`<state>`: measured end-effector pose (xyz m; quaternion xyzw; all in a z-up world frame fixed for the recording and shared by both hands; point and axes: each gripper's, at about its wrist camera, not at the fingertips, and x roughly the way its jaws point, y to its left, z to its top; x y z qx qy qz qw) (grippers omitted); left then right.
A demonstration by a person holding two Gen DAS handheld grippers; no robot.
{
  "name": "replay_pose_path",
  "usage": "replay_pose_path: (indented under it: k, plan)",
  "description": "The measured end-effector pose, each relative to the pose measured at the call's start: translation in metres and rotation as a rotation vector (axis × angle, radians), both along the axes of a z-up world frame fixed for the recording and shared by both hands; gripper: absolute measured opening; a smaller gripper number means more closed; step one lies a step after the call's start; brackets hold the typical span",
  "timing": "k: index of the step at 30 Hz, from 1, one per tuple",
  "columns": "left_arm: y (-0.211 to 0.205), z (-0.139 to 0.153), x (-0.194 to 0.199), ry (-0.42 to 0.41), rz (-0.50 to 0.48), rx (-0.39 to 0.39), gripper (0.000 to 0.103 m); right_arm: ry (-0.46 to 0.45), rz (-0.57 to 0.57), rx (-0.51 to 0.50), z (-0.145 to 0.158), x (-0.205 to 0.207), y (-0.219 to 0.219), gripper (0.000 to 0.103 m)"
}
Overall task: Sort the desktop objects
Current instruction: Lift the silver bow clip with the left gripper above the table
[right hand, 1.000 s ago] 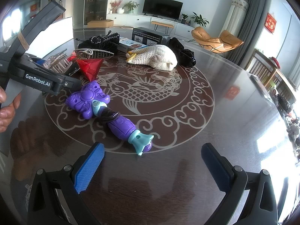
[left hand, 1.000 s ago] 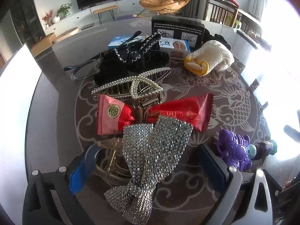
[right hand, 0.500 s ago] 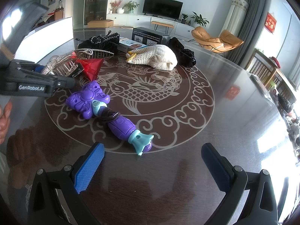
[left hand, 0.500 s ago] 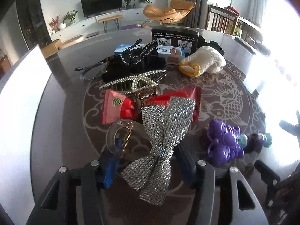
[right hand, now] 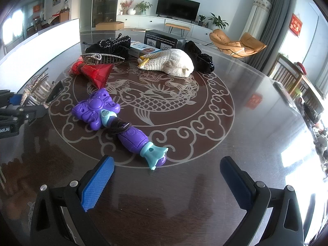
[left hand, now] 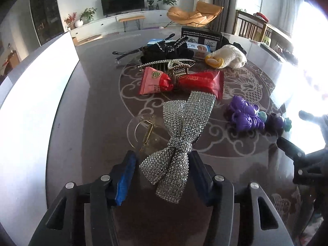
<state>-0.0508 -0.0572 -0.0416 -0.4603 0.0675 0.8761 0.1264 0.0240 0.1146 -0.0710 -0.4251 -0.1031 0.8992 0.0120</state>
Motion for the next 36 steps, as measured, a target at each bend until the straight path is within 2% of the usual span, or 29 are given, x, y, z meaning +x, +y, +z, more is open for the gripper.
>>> replay_pose_path:
  k: [2, 9, 13, 22, 36]
  plan:
    - [-0.001, -0.002, -0.001, -0.01, 0.007, -0.002, 0.078, 0.0, 0.0, 0.001, 0.0, 0.0, 0.0, 0.103]
    - [0.002, -0.006, 0.001, 0.007, -0.004, 0.002, 0.087, -0.001, 0.0, -0.002, 0.0, 0.0, 0.0, 0.103]
    - [0.002, -0.007, -0.002, 0.0, -0.002, 0.001, 0.095, 0.0, 0.0, 0.0, 0.0, 0.0, 0.0, 0.103]
    - [0.005, -0.01, -0.003, -0.008, -0.014, -0.005, 0.103, 0.001, 0.0, 0.002, 0.0, 0.0, -0.001, 0.103]
    - [0.006, -0.012, -0.004, -0.005, -0.011, -0.003, 0.103, 0.001, 0.0, 0.002, 0.0, 0.0, 0.0, 0.103]
